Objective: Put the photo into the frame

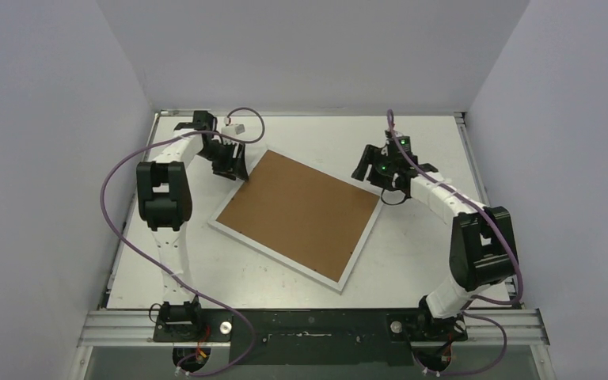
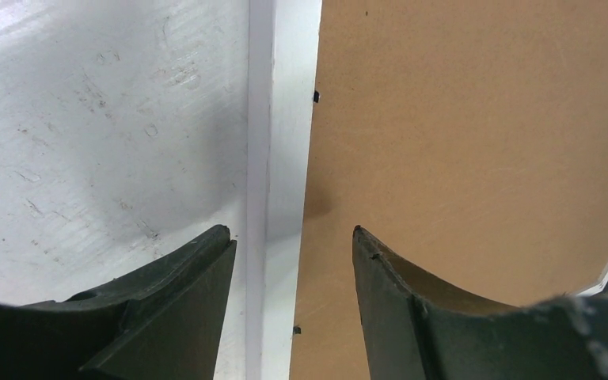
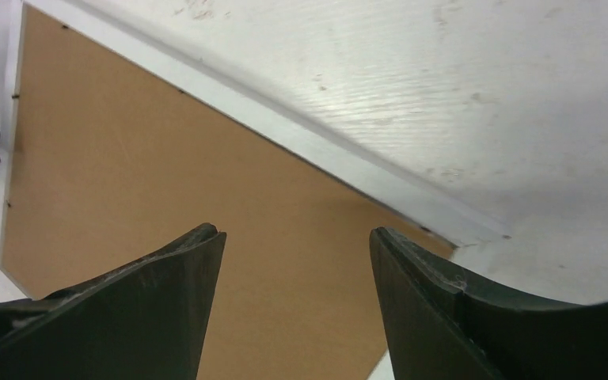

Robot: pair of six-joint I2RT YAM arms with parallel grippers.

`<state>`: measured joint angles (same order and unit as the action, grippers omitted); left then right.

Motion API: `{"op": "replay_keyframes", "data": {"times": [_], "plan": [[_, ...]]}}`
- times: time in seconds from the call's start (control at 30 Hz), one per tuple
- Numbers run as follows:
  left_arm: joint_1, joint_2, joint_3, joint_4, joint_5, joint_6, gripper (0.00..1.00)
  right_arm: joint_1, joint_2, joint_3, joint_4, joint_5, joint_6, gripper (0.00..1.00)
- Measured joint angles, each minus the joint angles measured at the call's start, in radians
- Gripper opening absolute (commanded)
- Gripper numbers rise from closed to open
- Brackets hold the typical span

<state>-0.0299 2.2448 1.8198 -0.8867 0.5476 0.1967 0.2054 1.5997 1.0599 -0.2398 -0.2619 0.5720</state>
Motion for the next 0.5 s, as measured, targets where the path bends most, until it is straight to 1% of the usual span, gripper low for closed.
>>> {"op": "replay_keyframes", "data": {"times": [0.13,0.2,0.5], "plan": [[0.000,0.000,0.018,-0.014,0.007,0.001,0.54,0.115,0.036,0.039,-0.028,0.070,-0.052,0.62],[-0.001,0.000,0.019,-0.017,0.010,0.001,0.54,0.145,0.043,0.040,-0.048,0.092,-0.068,0.59],[-0.040,-0.003,0.018,-0.033,0.004,0.013,0.54,0.150,0.122,0.040,-0.095,0.164,-0.102,0.52]]}}
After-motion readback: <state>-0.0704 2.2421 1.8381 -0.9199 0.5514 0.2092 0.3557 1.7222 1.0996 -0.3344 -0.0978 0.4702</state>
